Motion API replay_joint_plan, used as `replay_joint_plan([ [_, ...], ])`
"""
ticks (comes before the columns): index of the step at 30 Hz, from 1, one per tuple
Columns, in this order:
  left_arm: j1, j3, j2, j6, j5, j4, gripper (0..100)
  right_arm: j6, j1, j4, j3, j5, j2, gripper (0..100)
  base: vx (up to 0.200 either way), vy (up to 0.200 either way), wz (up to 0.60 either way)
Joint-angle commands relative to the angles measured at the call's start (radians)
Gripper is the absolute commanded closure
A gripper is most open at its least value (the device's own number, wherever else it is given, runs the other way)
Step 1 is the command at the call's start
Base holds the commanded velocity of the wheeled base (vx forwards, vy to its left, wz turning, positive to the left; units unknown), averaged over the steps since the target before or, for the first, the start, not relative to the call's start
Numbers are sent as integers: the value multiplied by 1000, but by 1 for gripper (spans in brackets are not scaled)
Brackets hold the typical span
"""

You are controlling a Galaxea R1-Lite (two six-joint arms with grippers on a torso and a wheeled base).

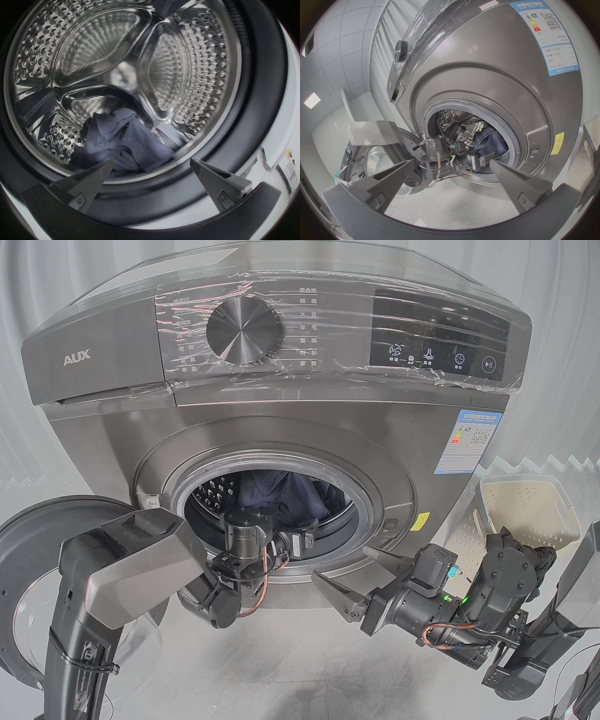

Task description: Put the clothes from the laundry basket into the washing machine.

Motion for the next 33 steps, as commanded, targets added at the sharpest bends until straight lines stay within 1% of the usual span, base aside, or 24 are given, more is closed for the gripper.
replay_joint_plan([
  [1,-94,235,-192,-3,-29,-64,0,0,10,1,18,-3,-3,0,0,0,0],
  [2,-112,302,-226,-6,-26,-95,0,0,8,1,35,-3,-4,0,0,0,0],
  [4,-124,385,-267,-8,-24,-121,0,-1,0,1,47,-5,-9,0,0,0,0],
  [5,-126,399,-273,-8,-24,-125,0,-3,-1,1,49,-5,-9,0,0,0,0],
  [6,-130,475,-313,-8,-24,-148,0,-7,-4,1,61,-8,-18,0,0,0,0],
  [9,-160,621,-402,-14,-26,-204,0,-38,-6,1,98,-8,-50,0,0,0,0],
  [10,-164,635,-413,-15,-26,-211,0,-41,-6,1,103,-8,-55,0,0,0,0],
  [11,-195,726,-468,-25,-26,-259,0,-46,-13,2,121,-11,-75,0,0,0,0],
  [12,-195,726,-468,-25,-26,-259,0,-46,-13,2,121,-11,-75,0,0,0,0],
  [13,-233,808,-522,-32,-24,-313,0,-46,-26,2,139,-20,-83,0,0,0,0],
  [14,-245,844,-546,-35,-24,-328,0,-47,-35,1,146,-25,-84,0,0,0,0],
  [16,-256,928,-592,-43,-26,-362,0,-47,-27,2,166,-31,-106,0,0,0,0],
  [17,-255,951,-605,-46,-26,-372,0,-49,-26,2,179,-32,-121,0,0,0,0],
  [18,-249,980,-622,-55,-27,-379,0,-52,-26,2,201,-37,-143,0,0,0,0],
  [21,-245,1038,-685,-92,-20,-382,0,-55,-32,4,231,-68,-184,0,0,0,0],
  [23,-244,1066,-718,-103,-17,-380,0,-57,-41,4,264,-74,-205,0,0,0,0],
  [25,-241,1080,-735,-101,-12,-380,0,-57,-44,2,290,-75,-225,0,0,0,0],
  [26,-232,1095,-747,-97,-3,-380,0,-57,-50,2,310,-80,-248,0,-200,0,0],
  [28,-219,1114,-758,-92,11,-380,0,-57,-61,4,327,-98,-270,0,-200,0,0],
  [29,-218,1127,-770,-90,17,-380,0,-58,-66,2,337,-120,-281,0,-200,0,0],
  [30,-216,1140,-786,-90,25,-382,0,-58,-70,4,348,-152,-291,0,-200,0,0],
  [31,-216,1144,-792,-90,26,-380,0,-58,-70,4,353,-164,-297,0,-200,0,0],
  [32,-215,1152,-810,-90,29,-380,0,-57,-70,5,360,-189,-316,0,-200,0,0],
  [33,-209,1154,-824,-87,31,-380,0,-55,-72,7,362,-198,-327,0,-200,0,0],
])
